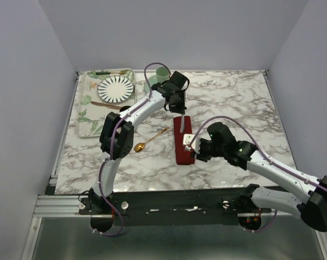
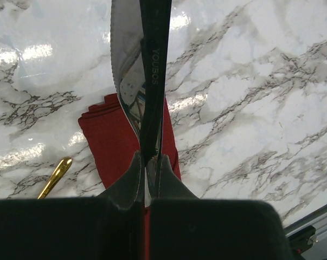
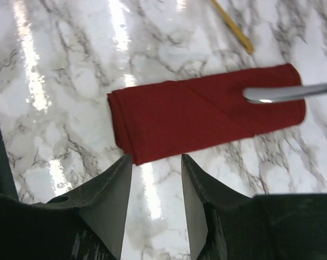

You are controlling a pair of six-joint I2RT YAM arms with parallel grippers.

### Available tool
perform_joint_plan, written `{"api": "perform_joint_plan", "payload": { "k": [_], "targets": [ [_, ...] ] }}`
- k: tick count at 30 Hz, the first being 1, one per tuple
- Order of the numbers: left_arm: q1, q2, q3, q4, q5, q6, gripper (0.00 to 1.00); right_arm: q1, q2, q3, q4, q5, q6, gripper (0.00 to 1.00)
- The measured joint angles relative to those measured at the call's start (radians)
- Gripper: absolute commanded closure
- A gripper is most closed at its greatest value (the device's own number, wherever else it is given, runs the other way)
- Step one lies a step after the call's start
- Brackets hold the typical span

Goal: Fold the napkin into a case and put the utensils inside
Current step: Insert the knife into the folded napkin.

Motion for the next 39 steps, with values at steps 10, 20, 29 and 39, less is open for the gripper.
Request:
{"api": "perform_joint_plan", "payload": {
  "k": [10,20,29,39],
  "targets": [
    [-0.027,0.044,-0.004,-0.035,-0.003,0.006,1.00,-0.065,-0.266,-0.107,-0.121,0.029,-0.011,0.57],
    [-0.044,0.048,-0.105,-0.036,-0.004,-0.025,1.00,-0.036,-0.069,-0.105,-0.153,-0.031,-0.184,0.65],
    [-0.052,0.035,-0.179,-0.034,-0.005,-0.095,1.00,0.113,0.071,-0.106,-0.030,-0.031,-0.222,0.66],
    [-0.041,0.018,-0.179,-0.041,0.002,-0.140,1.00,0.196,0.273,-0.102,0.135,0.050,-0.221,0.66]
  ]
}}
